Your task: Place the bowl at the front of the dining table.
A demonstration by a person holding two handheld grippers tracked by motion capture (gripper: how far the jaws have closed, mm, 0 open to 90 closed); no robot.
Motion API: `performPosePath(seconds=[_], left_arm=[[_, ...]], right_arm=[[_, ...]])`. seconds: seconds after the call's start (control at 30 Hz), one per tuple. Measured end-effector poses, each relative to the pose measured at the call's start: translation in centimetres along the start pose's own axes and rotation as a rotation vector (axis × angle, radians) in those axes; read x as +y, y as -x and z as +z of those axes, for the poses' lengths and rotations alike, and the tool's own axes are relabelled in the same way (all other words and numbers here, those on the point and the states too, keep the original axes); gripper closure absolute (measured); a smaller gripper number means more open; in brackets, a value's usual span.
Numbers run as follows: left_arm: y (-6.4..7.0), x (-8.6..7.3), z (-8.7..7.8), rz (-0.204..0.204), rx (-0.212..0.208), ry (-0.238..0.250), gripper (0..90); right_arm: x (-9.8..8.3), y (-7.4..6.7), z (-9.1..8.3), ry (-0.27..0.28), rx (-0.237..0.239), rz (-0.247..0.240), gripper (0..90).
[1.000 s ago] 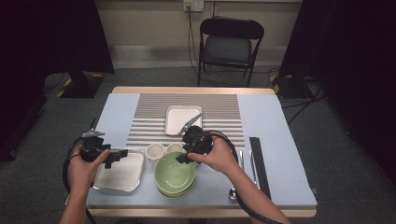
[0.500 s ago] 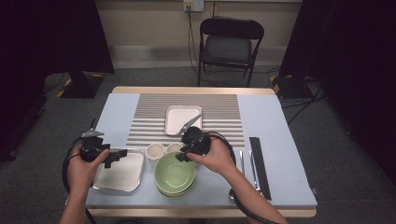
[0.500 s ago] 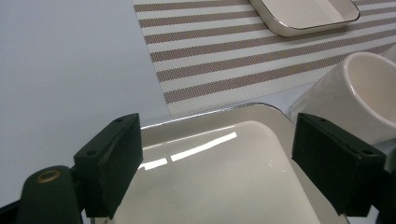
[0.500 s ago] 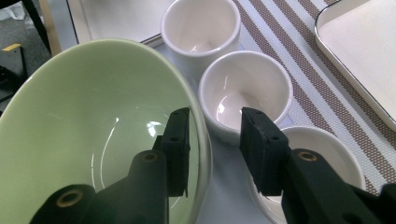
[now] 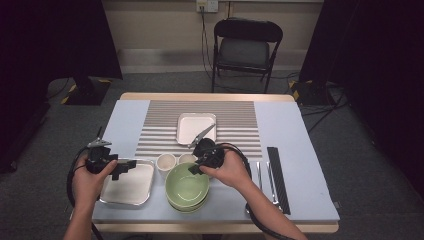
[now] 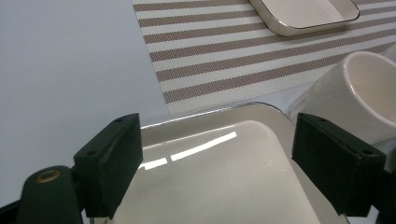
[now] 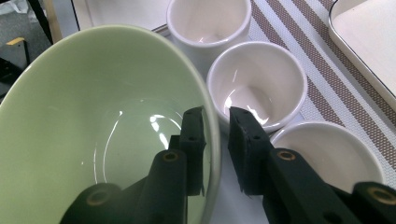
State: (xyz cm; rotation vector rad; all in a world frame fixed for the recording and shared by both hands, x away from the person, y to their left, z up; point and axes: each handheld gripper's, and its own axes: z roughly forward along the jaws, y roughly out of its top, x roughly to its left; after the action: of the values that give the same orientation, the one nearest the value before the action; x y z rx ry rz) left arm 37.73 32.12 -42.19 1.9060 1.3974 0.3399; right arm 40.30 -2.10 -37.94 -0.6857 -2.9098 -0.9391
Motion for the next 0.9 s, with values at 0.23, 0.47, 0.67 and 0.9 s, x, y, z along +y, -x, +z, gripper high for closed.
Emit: performPosePath(seconds=[0.23, 0.47, 0.67, 0.9], left_arm=[[-0.01, 0.02, -0.04, 0.005, 0.0, 0.001, 15.9], [0.06, 0.01, 0.04, 0.001, -0.002, -0.002, 16.0], [0.11, 0.01, 0.04, 0.003, 0.0, -0.001, 16.0], [0.12, 0.0, 0.11, 0.007, 0.0, -0.005, 16.0]], right_arm=[[-0.17, -0.1, 0.2, -0.007, 0.003, -0.006, 80.0], [-0.33, 0.03, 0.07, -0.01, 0.008, -0.008, 81.2], [-0.32, -0.13, 0.02, -0.013, -0.007, -0.024, 82.2], [-0.32, 0.0, -0.54, -0.001, 0.02, 0.007, 83.7]])
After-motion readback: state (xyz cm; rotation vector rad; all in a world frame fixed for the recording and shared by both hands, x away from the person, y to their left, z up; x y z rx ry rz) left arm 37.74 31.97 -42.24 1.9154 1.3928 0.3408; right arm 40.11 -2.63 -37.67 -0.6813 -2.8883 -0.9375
